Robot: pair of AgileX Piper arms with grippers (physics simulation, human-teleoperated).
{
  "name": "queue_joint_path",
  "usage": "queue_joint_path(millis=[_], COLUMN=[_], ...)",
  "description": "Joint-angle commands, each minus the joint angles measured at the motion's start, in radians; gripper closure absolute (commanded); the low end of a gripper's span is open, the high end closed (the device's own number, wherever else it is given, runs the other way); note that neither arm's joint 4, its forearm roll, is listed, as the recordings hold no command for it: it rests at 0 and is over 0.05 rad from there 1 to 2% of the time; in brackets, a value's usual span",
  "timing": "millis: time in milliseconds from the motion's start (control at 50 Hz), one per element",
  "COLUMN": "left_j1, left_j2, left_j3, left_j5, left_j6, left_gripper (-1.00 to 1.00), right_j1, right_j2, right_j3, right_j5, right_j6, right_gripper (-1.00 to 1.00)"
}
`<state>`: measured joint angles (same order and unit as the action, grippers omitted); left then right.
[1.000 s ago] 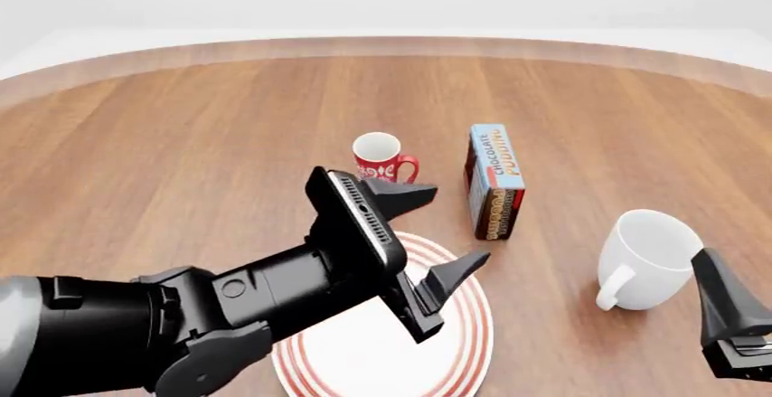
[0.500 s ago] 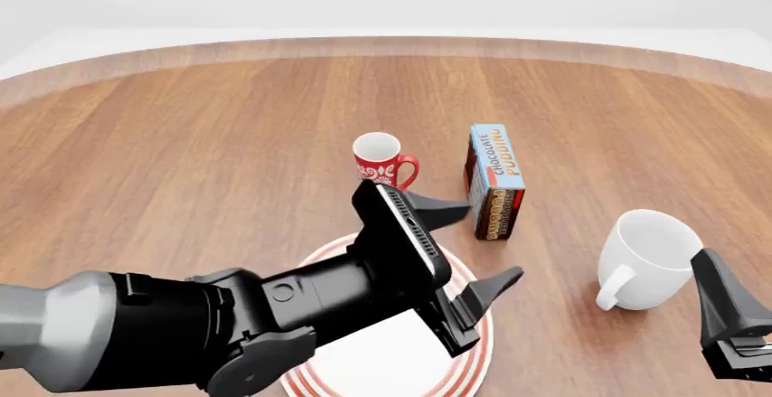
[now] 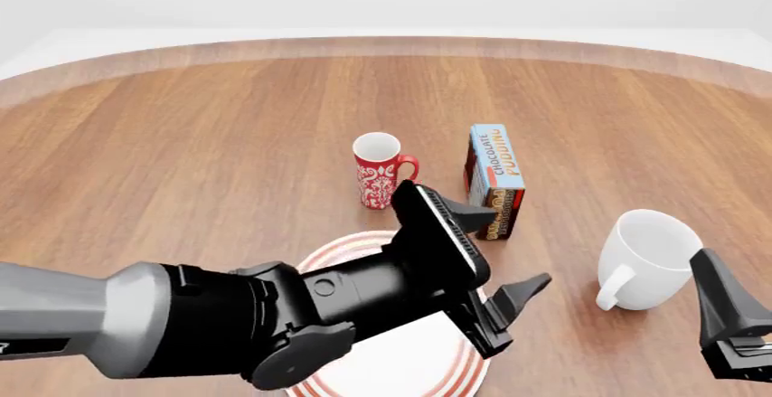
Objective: Pick up the white mug and put it on the plate, and put the chocolate pudding to the right of the plate.
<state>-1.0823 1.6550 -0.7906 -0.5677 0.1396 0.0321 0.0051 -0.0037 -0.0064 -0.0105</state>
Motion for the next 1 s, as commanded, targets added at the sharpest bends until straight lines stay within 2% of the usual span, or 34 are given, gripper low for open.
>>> queue_joint_path(millis=[20,1000], left_j1=[-0.013,-0.048], left_j2=[0.047,0.156], left_j3=[-0.047,-0.193], left_j5=[0.016,0.089], left_j6=[-0.003,-0.018], left_gripper=[-1.0,-1.0], right_j1=[0.001,0.004], right_j2=[0.004,-0.004], right_j3=[0.0,0.0], right_j5=[-0.005,0.0], right_j6=[0.0,-0.001], right_gripper=[-1.0,-1.0])
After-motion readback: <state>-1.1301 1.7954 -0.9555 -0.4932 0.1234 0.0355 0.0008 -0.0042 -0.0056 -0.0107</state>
